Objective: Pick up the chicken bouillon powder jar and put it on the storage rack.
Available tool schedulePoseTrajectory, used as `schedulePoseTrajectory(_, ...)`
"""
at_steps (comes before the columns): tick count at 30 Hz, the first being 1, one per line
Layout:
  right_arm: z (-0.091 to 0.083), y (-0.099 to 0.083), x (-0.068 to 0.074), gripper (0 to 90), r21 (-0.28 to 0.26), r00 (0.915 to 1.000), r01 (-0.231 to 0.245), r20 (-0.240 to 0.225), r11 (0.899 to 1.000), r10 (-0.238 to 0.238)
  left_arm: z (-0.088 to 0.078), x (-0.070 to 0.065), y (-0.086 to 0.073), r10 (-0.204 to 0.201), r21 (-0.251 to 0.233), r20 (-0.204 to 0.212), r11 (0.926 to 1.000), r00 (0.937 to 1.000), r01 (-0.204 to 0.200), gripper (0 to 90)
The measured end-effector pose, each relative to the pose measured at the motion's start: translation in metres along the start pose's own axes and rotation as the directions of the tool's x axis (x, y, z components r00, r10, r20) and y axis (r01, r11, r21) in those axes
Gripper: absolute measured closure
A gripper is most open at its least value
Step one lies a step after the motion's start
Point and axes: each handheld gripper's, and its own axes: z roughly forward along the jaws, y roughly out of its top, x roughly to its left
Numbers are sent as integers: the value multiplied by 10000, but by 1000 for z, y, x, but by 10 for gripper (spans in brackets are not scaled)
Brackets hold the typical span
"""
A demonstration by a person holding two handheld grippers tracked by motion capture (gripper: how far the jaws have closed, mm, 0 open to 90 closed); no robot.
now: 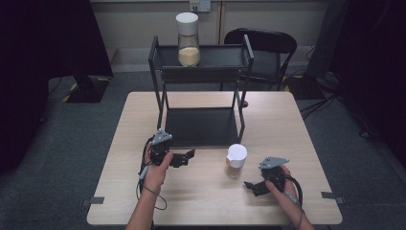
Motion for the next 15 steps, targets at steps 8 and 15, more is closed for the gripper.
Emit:
schedulePoseTrajectory(8,0,0,0,0,1,10000,-3,2,10000,3,2,2,-20,-255,419,-144,9988,9996,261,11)
schedulePoseTrajectory(15,0,0,0,0,2,10000,-2,4,10000,2,4,3,-37,-308,869,-403,9956,9987,342,16)
